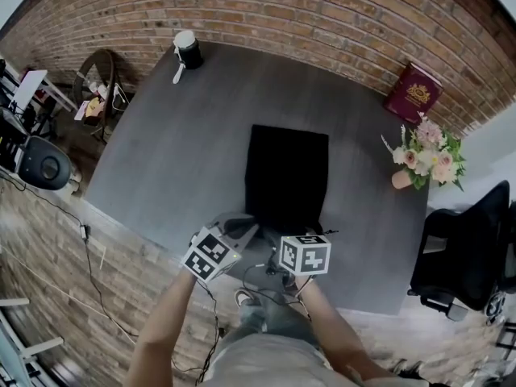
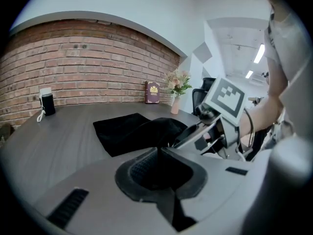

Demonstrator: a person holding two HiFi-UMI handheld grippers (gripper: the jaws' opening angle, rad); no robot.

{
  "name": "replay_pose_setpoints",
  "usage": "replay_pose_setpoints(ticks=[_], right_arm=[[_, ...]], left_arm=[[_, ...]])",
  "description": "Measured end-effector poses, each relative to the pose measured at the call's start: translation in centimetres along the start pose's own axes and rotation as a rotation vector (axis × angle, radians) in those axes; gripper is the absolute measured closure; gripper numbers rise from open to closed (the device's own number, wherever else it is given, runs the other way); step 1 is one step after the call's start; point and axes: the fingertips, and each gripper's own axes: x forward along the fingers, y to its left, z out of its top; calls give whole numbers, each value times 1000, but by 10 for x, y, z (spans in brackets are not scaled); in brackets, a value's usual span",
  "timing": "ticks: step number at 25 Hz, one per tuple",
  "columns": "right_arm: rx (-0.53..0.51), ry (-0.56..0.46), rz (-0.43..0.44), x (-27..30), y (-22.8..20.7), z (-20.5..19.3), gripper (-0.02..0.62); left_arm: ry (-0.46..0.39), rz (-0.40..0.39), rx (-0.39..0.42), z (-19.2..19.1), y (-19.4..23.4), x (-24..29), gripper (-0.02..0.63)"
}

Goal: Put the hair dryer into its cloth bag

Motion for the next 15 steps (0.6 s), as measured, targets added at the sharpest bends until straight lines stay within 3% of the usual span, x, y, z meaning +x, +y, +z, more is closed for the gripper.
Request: replay_pose_setpoints(ticks=[8, 15], right_arm=[[45, 77, 1, -31, -7, -33, 285], [26, 139, 3, -20, 4, -55, 299]], left_arm=[[-32, 6, -22, -2, 0, -1, 586], [-34, 8, -20, -2, 0, -4, 586]])
